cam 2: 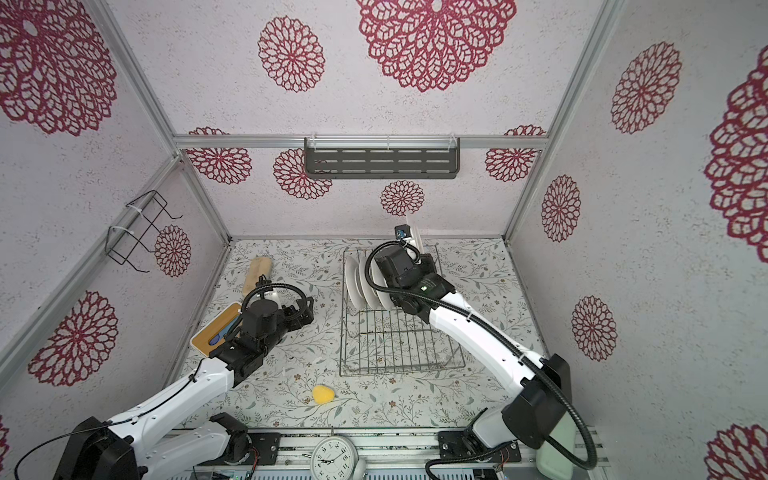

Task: Unload the plates from the dish rack
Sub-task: 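Lift the grid plate up out of the rack with the right gripper, then carry the plate toward the left gripper and grasp its rim with the left gripper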

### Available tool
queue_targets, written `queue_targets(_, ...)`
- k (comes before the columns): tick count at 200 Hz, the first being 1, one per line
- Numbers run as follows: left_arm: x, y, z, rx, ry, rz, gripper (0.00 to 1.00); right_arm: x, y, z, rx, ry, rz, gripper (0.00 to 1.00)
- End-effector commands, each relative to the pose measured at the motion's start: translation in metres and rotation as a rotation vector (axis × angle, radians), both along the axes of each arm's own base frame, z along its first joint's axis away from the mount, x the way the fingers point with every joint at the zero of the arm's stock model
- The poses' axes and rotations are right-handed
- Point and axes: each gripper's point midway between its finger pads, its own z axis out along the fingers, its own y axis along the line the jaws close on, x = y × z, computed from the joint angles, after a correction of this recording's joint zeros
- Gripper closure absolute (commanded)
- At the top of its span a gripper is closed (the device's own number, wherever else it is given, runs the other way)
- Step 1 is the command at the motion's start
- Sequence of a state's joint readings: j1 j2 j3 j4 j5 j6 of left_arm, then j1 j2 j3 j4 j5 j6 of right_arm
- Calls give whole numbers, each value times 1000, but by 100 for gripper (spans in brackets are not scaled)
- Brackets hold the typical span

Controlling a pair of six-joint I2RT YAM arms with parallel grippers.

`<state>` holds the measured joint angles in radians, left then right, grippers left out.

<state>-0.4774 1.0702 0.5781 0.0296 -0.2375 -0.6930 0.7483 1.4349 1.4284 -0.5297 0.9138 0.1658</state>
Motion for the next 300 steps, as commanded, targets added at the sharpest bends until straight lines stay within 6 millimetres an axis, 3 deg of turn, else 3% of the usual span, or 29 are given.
queue_targets(1,4,-6,27,-66,-45,3,2,-16,-14,57,131,-151,-14,100)
queue_targets(69,11,-29,48,-195,-13,-44,2,-56,-3,89,572,-245,220,100)
queue_targets(120,12,-50,76,-331,-18,-116,3,-79,-1,103,865,-309,350,100)
queue_targets(159,13,-60,99,-402,-49,-152,4,-82,5,99,1086,-289,429,100)
queue_targets(196,17,-65,116,-431,-93,-179,4,-76,20,83,1257,-193,487,100)
queue_targets(261,23,-93,124,-503,-71,-293,7,-77,49,66,1429,-93,611,100)
queue_targets(300,26,-107,129,-555,-73,-353,18,-78,51,67,1493,-91,643,100)
